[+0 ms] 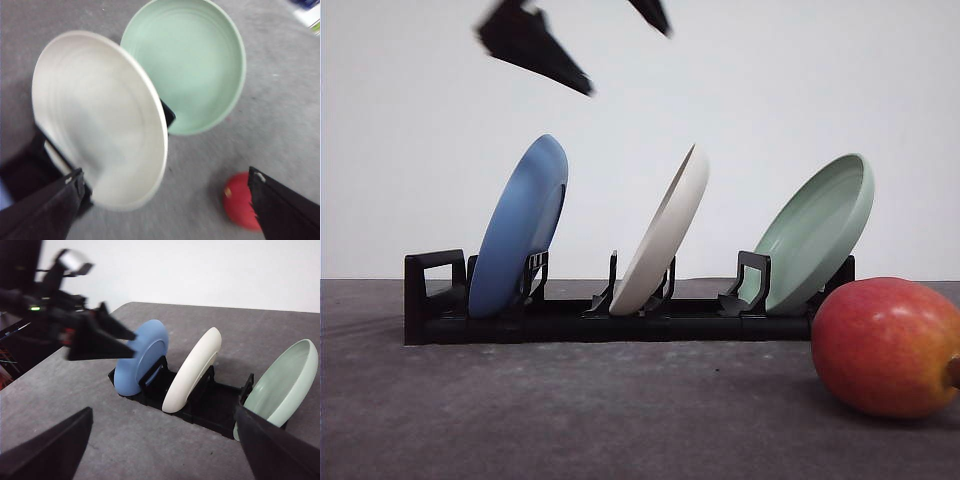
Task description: Place pomegranate in white plate
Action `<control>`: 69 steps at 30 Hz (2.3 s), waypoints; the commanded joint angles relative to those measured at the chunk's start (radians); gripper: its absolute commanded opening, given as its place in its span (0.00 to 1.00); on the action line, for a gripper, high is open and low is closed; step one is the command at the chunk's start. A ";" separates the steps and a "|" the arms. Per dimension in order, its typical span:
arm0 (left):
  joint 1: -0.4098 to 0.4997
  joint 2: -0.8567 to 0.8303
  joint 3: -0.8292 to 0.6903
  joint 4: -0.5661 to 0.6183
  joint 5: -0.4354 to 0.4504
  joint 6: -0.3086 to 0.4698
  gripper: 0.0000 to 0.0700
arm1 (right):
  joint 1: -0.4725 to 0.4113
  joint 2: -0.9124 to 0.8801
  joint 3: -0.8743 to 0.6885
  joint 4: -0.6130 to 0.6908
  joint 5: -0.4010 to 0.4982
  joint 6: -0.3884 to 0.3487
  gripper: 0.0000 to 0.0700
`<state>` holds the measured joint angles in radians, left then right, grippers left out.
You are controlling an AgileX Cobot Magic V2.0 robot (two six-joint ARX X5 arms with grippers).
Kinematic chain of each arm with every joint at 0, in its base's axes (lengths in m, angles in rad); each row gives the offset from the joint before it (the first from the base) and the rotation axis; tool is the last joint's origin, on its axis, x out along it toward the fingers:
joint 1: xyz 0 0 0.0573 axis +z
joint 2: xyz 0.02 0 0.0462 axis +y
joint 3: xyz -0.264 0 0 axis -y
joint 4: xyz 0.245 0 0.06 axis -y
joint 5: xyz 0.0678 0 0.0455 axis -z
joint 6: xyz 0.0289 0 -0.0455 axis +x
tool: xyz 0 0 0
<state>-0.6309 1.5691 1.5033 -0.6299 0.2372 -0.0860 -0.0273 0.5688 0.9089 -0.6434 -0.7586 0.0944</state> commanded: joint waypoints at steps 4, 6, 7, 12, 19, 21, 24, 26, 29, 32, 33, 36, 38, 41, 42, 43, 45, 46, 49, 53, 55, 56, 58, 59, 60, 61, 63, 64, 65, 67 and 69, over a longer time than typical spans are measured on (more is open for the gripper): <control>-0.047 0.170 0.132 0.001 -0.038 0.035 0.91 | 0.000 0.010 0.014 0.006 0.000 0.010 0.83; -0.056 0.220 0.158 0.011 -0.047 0.042 0.91 | 0.000 0.011 0.014 0.005 0.000 0.010 0.83; -0.062 0.241 0.166 0.020 -0.052 0.042 0.91 | 0.000 0.011 0.014 0.005 0.000 0.010 0.83; -0.072 0.312 0.173 0.072 -0.070 0.049 0.90 | 0.000 0.011 0.014 0.004 -0.001 0.011 0.83; -0.072 0.342 0.173 0.100 -0.081 0.049 0.63 | 0.000 0.011 0.014 -0.008 0.000 0.010 0.83; -0.072 0.342 0.173 0.099 -0.081 0.049 0.55 | 0.000 0.011 0.014 -0.008 0.000 0.010 0.83; -0.072 0.342 0.173 0.091 -0.081 0.048 0.31 | 0.000 0.011 0.014 -0.008 0.000 0.010 0.83; -0.072 0.342 0.173 0.079 -0.081 0.046 0.10 | 0.000 0.011 0.014 -0.008 0.000 0.010 0.83; -0.072 0.342 0.173 0.070 -0.080 0.034 0.00 | 0.000 0.011 0.014 -0.009 0.000 0.010 0.83; -0.072 0.341 0.173 0.072 -0.080 0.005 0.00 | 0.000 0.011 0.014 -0.009 0.000 0.010 0.83; -0.072 0.341 0.173 0.072 -0.080 -0.008 0.00 | 0.000 0.011 0.014 -0.009 0.000 0.010 0.83; -0.070 0.337 0.173 0.070 -0.076 -0.038 0.00 | 0.000 0.011 0.014 -0.010 0.000 0.010 0.83; -0.070 0.330 0.174 0.069 -0.075 -0.044 0.00 | 0.000 0.011 0.014 -0.010 0.000 0.010 0.83; -0.071 0.306 0.174 0.066 -0.076 -0.056 0.00 | 0.000 0.011 0.014 -0.010 0.000 0.010 0.83; -0.071 0.294 0.174 0.062 -0.076 -0.060 0.00 | 0.000 0.011 0.014 -0.010 0.000 0.010 0.83; -0.073 0.279 0.174 0.057 -0.076 -0.062 0.00 | 0.000 0.011 0.014 -0.012 0.000 0.010 0.83; -0.077 0.246 0.174 0.043 -0.076 -0.062 0.00 | 0.000 0.011 0.014 -0.014 0.000 0.010 0.83; -0.078 0.223 0.174 0.032 -0.076 -0.063 0.00 | 0.000 0.011 0.014 -0.016 0.000 0.010 0.83; -0.086 0.150 0.174 -0.014 -0.076 -0.081 0.00 | 0.000 0.011 0.014 -0.017 0.000 0.010 0.83; -0.112 0.038 0.174 -0.108 -0.076 -0.081 0.00 | 0.000 0.011 0.014 -0.020 0.000 0.011 0.83; -0.134 -0.020 0.174 -0.171 -0.076 -0.071 0.00 | 0.000 0.011 0.014 -0.025 -0.001 0.011 0.83; -0.145 -0.046 0.174 -0.202 -0.076 -0.062 0.00 | 0.000 0.011 0.014 -0.029 -0.001 0.011 0.83; -0.174 -0.104 0.174 -0.279 -0.076 -0.055 0.00 | 0.000 0.011 0.014 -0.040 -0.001 0.010 0.83; -0.189 -0.128 0.174 -0.314 -0.076 -0.052 0.00 | 0.000 0.011 0.014 -0.044 -0.001 0.011 0.83; -0.205 -0.150 0.174 -0.347 -0.077 -0.049 0.00 | 0.000 0.011 0.014 -0.048 -0.001 0.011 0.83; -0.225 -0.172 0.174 -0.382 -0.082 -0.049 0.00 | 0.000 0.011 0.014 -0.052 -0.001 0.011 0.83; -0.266 -0.200 0.173 -0.440 -0.088 -0.050 0.00 | 0.000 0.011 0.014 -0.055 -0.001 0.011 0.83; -0.293 -0.211 0.173 -0.470 -0.094 -0.050 0.00 | 0.000 0.011 0.014 -0.055 -0.001 0.012 0.83; -0.318 -0.216 0.173 -0.496 -0.107 -0.050 0.00 | 0.000 0.011 0.014 -0.055 -0.001 0.013 0.83; -0.378 -0.218 0.171 -0.551 -0.162 -0.051 0.00 | 0.000 0.011 0.014 -0.054 -0.001 0.025 0.83; -0.434 -0.214 0.156 -0.577 -0.227 -0.057 0.00 | 0.000 0.011 0.014 -0.053 -0.001 0.031 0.83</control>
<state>-1.0380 1.3349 1.6494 -1.2121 0.0432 -0.1498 -0.0273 0.5720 0.9089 -0.7006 -0.7589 0.1085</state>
